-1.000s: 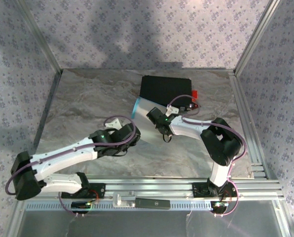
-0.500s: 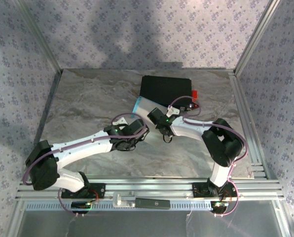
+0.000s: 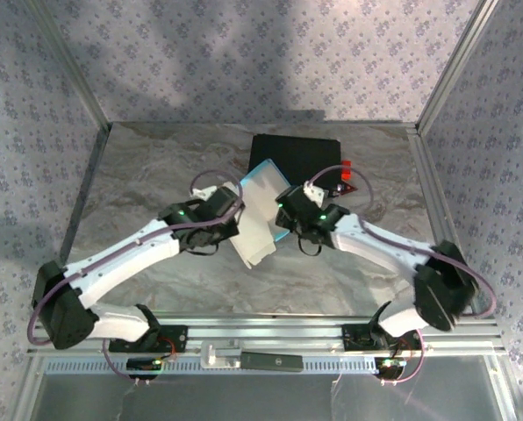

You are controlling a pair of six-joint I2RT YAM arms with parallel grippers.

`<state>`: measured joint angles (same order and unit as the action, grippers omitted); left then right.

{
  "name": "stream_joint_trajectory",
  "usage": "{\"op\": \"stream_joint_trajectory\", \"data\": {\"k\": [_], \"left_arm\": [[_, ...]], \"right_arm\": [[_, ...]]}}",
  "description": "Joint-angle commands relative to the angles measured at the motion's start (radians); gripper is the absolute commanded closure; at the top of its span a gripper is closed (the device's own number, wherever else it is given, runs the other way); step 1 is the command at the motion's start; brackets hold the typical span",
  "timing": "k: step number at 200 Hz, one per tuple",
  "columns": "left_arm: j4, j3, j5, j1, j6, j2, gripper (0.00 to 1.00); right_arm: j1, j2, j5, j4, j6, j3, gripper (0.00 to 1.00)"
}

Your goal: Fold the paper box

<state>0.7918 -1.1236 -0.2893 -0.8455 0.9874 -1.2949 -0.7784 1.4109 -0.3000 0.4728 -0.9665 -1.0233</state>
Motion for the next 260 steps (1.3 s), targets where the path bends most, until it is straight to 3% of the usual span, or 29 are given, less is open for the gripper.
{"op": "stream_joint_trajectory", "data": {"k": [1,28,46,69,81,99,126,140,167,172,195,215,231,244,260], "left_arm": [[0.103,-0.085,0.155,0.061,-0.407,0.038,1.00],[0.224,-0.232,0.199,0.097,-0.696,-0.029,1.00],[0.317,-0.349,0.154,0.099,-0.843,-0.119,1.00],[0.409,-0.480,0.057,0.097,-0.951,-0.235,1.00],[0.442,-0.541,0.020,0.100,-0.962,-0.287,1.00],[0.431,-0.607,0.041,0.101,-0.941,-0.341,1.00],[0.347,-0.641,0.101,0.090,-0.836,-0.380,1.00],[0.290,-0.621,0.101,0.071,-0.785,-0.381,1.00],[0.261,-0.610,0.085,0.052,-0.708,-0.389,1.00],[0.257,-0.605,0.090,0.051,-0.700,-0.388,1.00],[0.267,-0.610,0.053,0.025,-0.700,-0.391,1.00],[0.312,-0.644,0.021,0.019,-0.732,-0.415,1.00],[0.330,-0.668,0.024,0.017,-0.790,-0.424,1.00],[0.351,-0.689,0.029,0.016,-0.867,-0.429,1.00],[0.394,-0.712,-0.004,0.009,-0.978,-0.431,1.00]], "right_arm": [[0.047,-0.091,0.142,0.025,0.140,-0.007,0.34],[0.140,-0.208,0.285,-0.019,0.240,0.022,0.34],[0.228,-0.277,0.422,-0.071,0.297,0.071,0.35],[0.341,-0.354,0.643,-0.149,0.291,0.136,0.34],[0.372,-0.359,0.691,-0.114,0.278,0.129,0.33],[0.370,-0.351,0.618,-0.017,0.203,0.120,0.33],[0.271,-0.365,0.487,-0.111,-0.082,0.250,0.30],[0.189,-0.374,0.400,-0.182,-0.216,0.293,0.24],[0.057,-0.418,0.089,0.014,-0.554,0.287,0.10],[0.040,-0.435,0.050,-0.004,-0.586,0.302,0.02],[0.028,-0.460,0.018,0.039,-0.717,0.287,0.01],[0.063,-0.452,0.090,0.034,-0.745,0.263,0.01],[0.074,-0.445,0.061,0.111,-0.699,0.196,0.02],[0.100,-0.449,0.046,0.149,-0.608,0.162,0.05],[0.195,-0.462,0.100,0.041,-0.396,0.173,0.10]]}}
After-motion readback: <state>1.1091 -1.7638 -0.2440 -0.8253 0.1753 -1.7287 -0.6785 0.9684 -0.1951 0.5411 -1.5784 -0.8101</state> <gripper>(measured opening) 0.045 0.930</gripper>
